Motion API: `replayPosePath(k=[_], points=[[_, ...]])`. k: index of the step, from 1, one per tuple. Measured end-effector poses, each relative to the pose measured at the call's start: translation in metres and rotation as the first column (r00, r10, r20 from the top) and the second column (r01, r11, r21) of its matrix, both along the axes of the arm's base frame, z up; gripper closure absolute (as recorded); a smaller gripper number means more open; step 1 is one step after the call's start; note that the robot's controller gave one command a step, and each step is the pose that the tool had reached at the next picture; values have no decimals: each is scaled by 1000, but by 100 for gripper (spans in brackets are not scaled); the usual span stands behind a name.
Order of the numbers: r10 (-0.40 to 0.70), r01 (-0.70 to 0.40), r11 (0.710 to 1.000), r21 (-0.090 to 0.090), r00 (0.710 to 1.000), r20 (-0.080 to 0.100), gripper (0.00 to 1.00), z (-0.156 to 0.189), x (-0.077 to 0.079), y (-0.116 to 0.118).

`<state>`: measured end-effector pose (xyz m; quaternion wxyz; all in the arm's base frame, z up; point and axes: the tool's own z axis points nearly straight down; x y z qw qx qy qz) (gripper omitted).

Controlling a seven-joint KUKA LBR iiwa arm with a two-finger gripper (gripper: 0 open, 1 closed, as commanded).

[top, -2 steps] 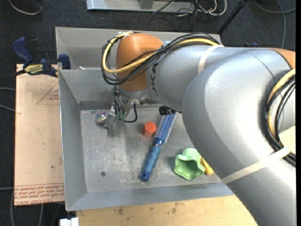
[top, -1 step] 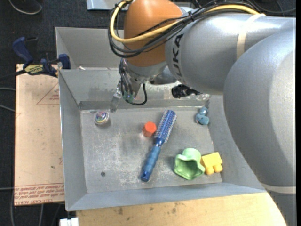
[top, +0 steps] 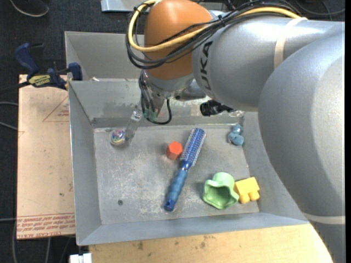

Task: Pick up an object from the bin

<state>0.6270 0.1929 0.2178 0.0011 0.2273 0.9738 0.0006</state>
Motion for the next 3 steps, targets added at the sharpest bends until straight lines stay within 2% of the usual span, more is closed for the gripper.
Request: replayPosePath(k=[1,2,3], points=[[-212,212,977,-3,977,-10,0,-107,-35,38],[-412,412,911,1,911,-1,0,-137,26,47],[-313,313,950,-9,950,-10,0,-148,27,51]])
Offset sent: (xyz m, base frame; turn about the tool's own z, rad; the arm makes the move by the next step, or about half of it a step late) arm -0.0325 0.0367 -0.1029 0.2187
